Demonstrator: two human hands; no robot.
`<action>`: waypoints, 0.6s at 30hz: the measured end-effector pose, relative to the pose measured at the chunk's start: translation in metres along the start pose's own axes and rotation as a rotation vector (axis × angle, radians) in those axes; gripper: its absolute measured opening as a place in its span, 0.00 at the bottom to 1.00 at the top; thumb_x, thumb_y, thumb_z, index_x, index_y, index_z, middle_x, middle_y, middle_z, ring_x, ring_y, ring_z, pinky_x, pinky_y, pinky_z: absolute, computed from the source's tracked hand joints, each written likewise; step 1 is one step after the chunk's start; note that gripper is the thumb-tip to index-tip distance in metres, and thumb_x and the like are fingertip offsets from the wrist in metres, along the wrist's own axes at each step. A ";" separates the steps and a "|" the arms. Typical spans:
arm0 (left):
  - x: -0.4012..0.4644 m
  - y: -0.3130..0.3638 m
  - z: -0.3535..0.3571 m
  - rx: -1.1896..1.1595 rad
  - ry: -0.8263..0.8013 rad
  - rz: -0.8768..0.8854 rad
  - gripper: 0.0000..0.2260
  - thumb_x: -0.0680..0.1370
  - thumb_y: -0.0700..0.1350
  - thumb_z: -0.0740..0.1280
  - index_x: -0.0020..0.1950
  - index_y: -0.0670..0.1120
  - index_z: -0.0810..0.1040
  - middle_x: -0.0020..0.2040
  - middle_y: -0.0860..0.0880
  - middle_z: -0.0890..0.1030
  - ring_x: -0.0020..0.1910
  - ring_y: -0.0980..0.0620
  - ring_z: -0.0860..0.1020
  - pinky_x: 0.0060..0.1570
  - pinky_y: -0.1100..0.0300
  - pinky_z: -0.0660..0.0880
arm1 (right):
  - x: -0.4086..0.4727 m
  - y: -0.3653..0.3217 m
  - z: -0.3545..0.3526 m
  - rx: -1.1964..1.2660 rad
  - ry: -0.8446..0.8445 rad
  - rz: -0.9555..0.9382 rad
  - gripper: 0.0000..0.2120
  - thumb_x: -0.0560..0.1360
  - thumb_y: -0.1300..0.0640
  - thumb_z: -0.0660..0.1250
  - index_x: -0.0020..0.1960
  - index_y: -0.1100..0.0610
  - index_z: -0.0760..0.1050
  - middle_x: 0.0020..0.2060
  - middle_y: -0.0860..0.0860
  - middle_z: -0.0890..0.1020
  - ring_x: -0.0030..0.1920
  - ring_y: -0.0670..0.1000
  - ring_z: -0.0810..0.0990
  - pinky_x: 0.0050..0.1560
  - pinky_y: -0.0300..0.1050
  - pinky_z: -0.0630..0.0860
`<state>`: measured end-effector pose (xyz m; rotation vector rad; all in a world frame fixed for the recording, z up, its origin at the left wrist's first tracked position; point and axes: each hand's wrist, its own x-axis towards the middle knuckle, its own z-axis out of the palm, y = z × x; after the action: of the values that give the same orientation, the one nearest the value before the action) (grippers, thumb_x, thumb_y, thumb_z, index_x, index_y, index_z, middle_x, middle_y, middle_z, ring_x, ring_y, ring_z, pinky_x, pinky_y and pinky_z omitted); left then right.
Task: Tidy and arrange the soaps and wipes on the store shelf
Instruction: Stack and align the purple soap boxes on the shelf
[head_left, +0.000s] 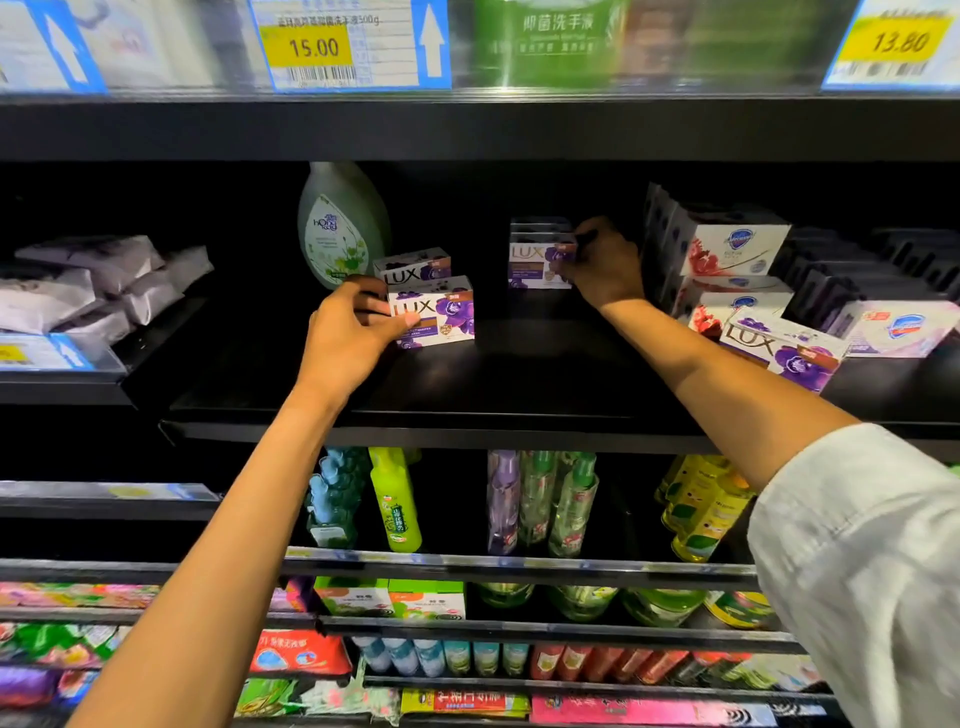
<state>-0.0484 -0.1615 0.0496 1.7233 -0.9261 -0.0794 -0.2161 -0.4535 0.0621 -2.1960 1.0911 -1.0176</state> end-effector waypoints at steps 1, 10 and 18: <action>0.000 0.000 0.000 -0.004 -0.004 0.000 0.20 0.75 0.48 0.79 0.62 0.47 0.76 0.49 0.53 0.80 0.44 0.59 0.81 0.40 0.72 0.76 | 0.000 0.001 0.000 -0.009 0.004 0.004 0.25 0.70 0.51 0.80 0.62 0.55 0.75 0.53 0.55 0.86 0.58 0.56 0.83 0.56 0.44 0.77; 0.003 0.004 0.009 0.076 -0.089 0.042 0.23 0.76 0.45 0.78 0.67 0.45 0.75 0.49 0.55 0.78 0.44 0.60 0.79 0.46 0.69 0.77 | -0.042 -0.017 -0.040 -0.329 -0.130 -0.047 0.29 0.75 0.38 0.73 0.68 0.52 0.71 0.60 0.60 0.82 0.61 0.65 0.81 0.58 0.55 0.79; 0.013 0.024 0.034 0.130 -0.183 0.063 0.20 0.73 0.45 0.81 0.61 0.45 0.78 0.45 0.53 0.81 0.41 0.61 0.80 0.45 0.64 0.77 | -0.138 -0.011 -0.090 -0.399 -0.390 -0.325 0.29 0.78 0.30 0.61 0.71 0.46 0.75 0.67 0.46 0.78 0.68 0.51 0.76 0.66 0.52 0.75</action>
<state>-0.0687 -0.1984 0.0621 1.8267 -1.1412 -0.1403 -0.3378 -0.3422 0.0689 -2.8083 0.8239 -0.4733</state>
